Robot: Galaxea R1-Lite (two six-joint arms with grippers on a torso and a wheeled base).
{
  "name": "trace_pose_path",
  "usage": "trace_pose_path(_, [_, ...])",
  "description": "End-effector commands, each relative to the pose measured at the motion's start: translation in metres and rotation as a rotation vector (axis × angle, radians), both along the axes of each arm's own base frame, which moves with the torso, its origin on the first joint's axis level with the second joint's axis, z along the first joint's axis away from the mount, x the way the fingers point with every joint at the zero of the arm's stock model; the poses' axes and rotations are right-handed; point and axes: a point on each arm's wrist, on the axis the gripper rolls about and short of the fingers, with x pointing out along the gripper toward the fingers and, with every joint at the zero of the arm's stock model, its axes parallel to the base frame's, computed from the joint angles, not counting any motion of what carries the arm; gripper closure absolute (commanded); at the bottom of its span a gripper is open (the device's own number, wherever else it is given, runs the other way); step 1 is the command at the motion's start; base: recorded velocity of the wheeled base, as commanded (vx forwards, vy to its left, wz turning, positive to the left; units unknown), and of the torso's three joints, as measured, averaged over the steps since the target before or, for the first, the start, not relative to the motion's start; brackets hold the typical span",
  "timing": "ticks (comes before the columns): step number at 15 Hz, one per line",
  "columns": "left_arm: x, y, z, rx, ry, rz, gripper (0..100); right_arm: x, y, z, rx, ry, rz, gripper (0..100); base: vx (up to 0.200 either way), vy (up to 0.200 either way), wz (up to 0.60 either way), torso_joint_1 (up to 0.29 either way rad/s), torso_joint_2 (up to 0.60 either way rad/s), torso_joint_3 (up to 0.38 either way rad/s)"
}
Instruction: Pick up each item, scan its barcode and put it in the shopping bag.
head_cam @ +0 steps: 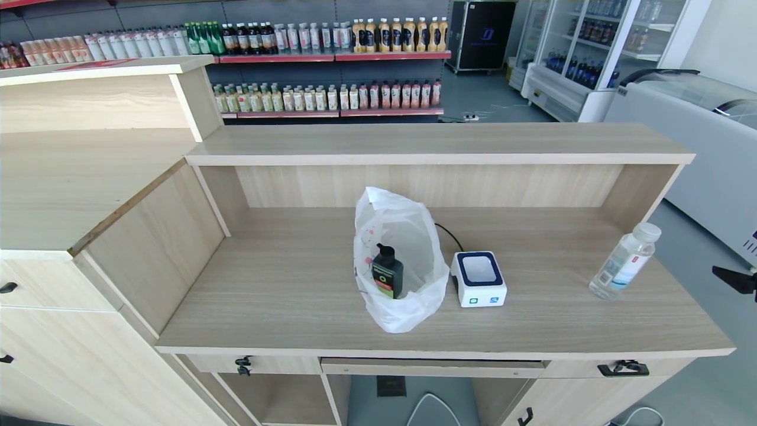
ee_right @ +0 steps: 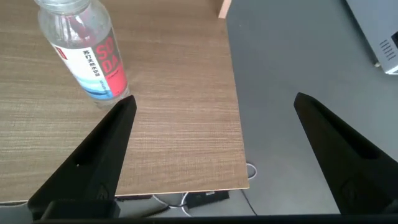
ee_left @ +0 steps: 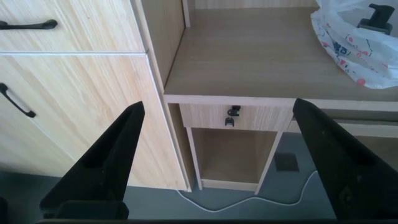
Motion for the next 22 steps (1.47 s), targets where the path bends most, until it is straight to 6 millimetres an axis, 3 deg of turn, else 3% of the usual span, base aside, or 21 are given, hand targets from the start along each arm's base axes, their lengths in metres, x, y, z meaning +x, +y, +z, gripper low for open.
trace_pose_path(1, [0.0,0.0,0.0,-0.001,-0.001,0.001,0,0.012,0.011,-0.007,0.009,0.014,0.047,0,0.0,0.0,0.0,0.0,0.0,0.0])
trace_pose_path(9, [0.0,0.0,0.0,-0.001,-0.001,0.001,0,0.026,0.016,-0.033,-0.049,0.058,0.112,0,0.0,0.0,0.0,0.0,0.0,0.0])
trace_pose_path(22, [0.0,0.0,0.0,-0.001,-0.001,0.001,0,0.069,0.029,-0.056,-0.072,0.022,0.203,0,0.0,0.0,0.0,0.0,0.0,0.0])
